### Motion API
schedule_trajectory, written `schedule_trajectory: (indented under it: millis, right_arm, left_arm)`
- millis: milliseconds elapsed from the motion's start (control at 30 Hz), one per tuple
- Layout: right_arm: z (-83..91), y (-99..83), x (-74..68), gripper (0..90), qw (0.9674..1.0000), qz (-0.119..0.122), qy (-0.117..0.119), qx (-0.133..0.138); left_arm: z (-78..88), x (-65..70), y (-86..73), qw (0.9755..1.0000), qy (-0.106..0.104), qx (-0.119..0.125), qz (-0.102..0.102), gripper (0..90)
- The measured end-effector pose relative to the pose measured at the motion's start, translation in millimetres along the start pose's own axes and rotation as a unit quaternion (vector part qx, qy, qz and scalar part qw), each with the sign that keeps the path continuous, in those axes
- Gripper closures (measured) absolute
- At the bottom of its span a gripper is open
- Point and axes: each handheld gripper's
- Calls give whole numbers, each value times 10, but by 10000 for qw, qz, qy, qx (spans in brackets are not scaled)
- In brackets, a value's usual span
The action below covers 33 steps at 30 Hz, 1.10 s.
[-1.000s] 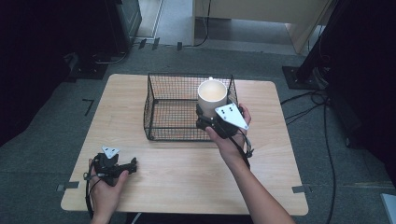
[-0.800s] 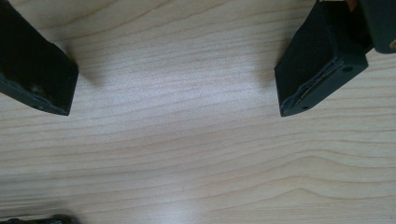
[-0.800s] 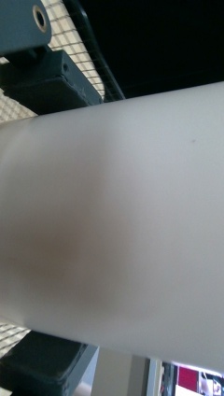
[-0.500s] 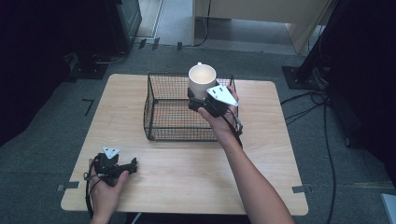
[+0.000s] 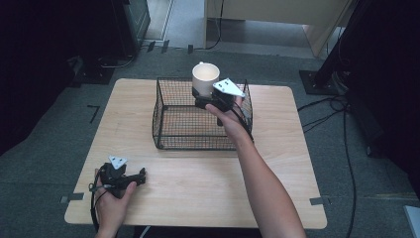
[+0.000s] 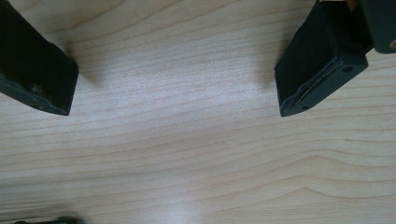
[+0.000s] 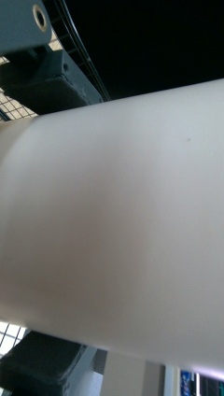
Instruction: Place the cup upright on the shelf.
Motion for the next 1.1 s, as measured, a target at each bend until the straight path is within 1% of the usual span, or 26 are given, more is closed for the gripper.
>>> schedule_trajectory:
  millis: [67, 100, 133, 167, 200, 233, 267, 300, 333, 400, 433, 467, 500, 567, 633, 667, 700, 733, 767, 833, 867, 967, 1033, 1067, 1100]
  right_arm:
    - [-24, -13, 1, 72, 10000, 42, -18, -10]
    - [-96, -70, 9, 72, 9999, 132, 26, -93]
    - [-96, -70, 9, 72, 9999, 132, 26, -93]
    - [-148, -121, 12, 72, 9995, 261, 57, -164]
    - [-148, -121, 12, 72, 9995, 261, 57, -164]
    - [-195, -166, 21, 72, 9990, 306, 155, -304]
    - [-195, -166, 21, 72, 9990, 306, 155, -304]
    - [-233, -205, 27, 72, 9981, 365, 268, -425]
    - [-233, -205, 27, 72, 9981, 365, 268, -425]
    - [-263, -244, 35, 72, 9968, 443, 392, -546]
    - [-287, -291, 38, 72, 9957, 454, 488, -639]
    - [-294, -306, 39, 72, 9954, 467, 517, -664]
    - [-294, -306, 39, 72, 9954, 467, 517, -664]
    - [-326, -363, 40, 72, 9940, 506, 561, -794]
    - [-335, -373, 42, 72, 9937, 494, 565, -833]
    - [-346, -386, 43, 71, 9931, 538, 542, -887]
    - [-361, -402, 49, 71, 9921, 589, 566, -954]
    - [-388, -429, 53, 71, 9892, 694, 614, -1137]
    - [-388, -429, 53, 71, 9892, 694, 614, -1137]
    - [-407, -456, 56, 72, 9868, 782, 638, -1265]
    - [-428, -480, 62, 72, 9851, 778, 705, -1365]
    - [-447, -508, 64, 72, 9845, 754, 724, -1410]
    - [-464, -540, 63, 71, 9832, 764, 744, -1479]
    - [-476, -565, 65, 72, 9813, 778, 768, -1582]
    - [-480, -574, 64, 72, 9805, 803, 753, -1625]
  left_arm:
    - [1, 0, 0, 10000, -1, -6, -1, 0]
    - [1, 0, 0, 10000, -5, -5, -4, 0]
    - [1, 1, -2, 10000, -6, 0, -6, 0]
    - [2, 2, -3, 10000, -8, 0, -13, 0]
    - [2, 3, -4, 10000, -15, 2, -8, 0]
    - [3, 4, -5, 10000, -19, 5, -11, 0]
    - [3, 4, -5, 10000, -19, 5, -11, 0]
    - [3, 4, -6, 10000, -17, 6, -10, 0]
    - [5, 3, -6, 10000, -18, -2, -22, 0]
    - [6, 3, -6, 10000, -17, -6, -27, 0]
    - [6, 3, -7, 10000, -19, -5, -30, 0]
    - [6, 5, -7, 10000, -20, 3, -24, 0]
    - [6, 5, -7, 10000, -20, 3, -24, 0]
    - [6, 5, -8, 10000, -20, 4, -25, 0]
    - [6, 6, -8, 10000, -25, 7, -17, 0]
    - [6, 6, -8, 10000, -24, 6, -16, 0]
    - [5, 6, -9, 10000, -22, 11, -16, 0]
    - [6, 7, -11, 10000, -23, 13, -17, 0]
    - [6, 7, -11, 10000, -23, 13, -17, 0]
    - [6, 7, -11, 10000, -23, 10, -20, 0]
    - [6, 6, -11, 10000, -19, 10, -28, 0]
    - [6, 6, -11, 10000, -19, 10, -28, 0]
    - [6, 6, -11, 10000, -18, 13, -28, 0]
    - [6, 6, -11, 10000, -17, 12, -28, 0]
    - [6, 6, -11, 10000, -18, 12, -29, 0]
Point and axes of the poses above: each handheld gripper's, and its own axes: z roughly backward along the jaws, y roughly out of its top, x roughly to its right, and after that the axes turned 2 degrees about -x, right-handed
